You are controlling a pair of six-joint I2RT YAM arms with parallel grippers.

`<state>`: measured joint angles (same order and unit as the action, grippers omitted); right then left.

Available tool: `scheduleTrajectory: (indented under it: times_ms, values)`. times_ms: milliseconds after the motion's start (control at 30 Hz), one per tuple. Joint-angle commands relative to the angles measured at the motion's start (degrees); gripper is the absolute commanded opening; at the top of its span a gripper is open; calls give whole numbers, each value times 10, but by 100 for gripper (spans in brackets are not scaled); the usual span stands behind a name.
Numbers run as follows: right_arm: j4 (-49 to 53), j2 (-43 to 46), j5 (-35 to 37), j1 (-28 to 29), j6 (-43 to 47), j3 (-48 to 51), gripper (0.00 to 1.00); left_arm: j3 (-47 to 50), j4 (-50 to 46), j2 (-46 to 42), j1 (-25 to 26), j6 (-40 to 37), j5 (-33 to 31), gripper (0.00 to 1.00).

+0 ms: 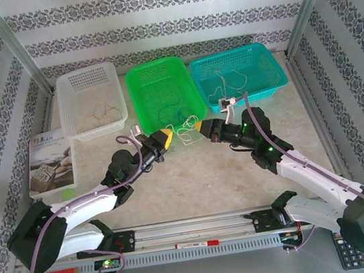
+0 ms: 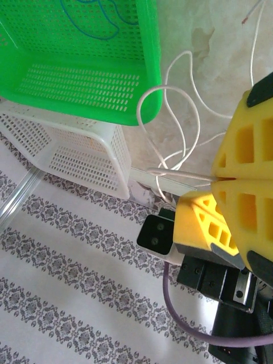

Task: Untangle the cables

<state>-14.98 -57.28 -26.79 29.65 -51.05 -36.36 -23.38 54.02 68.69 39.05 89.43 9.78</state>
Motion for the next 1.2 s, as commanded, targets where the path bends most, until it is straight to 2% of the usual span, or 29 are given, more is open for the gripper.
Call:
scheduleTrajectory:
  times_ms: [0,267,433,567,867,1167]
  values:
    - [-6,11,5,-8,3,-5,0,1,-39,-26,7,-41,-21,0]
    - [-8,-4,2,-10,6,10,0,-28,-86,-87,6,-126,-26,0]
    - [-18,-21,2,-8,9,38,0,-98,-118,-96,6,-188,22,0]
    - [-28,-36,7,0,13,57,3,-159,-124,-81,6,-206,62,0]
    - [-37,-54,17,10,24,85,34,-279,-148,-33,6,-213,123,0]
    - [-28,-49,22,7,35,92,55,-328,-190,-27,6,-234,136,0]
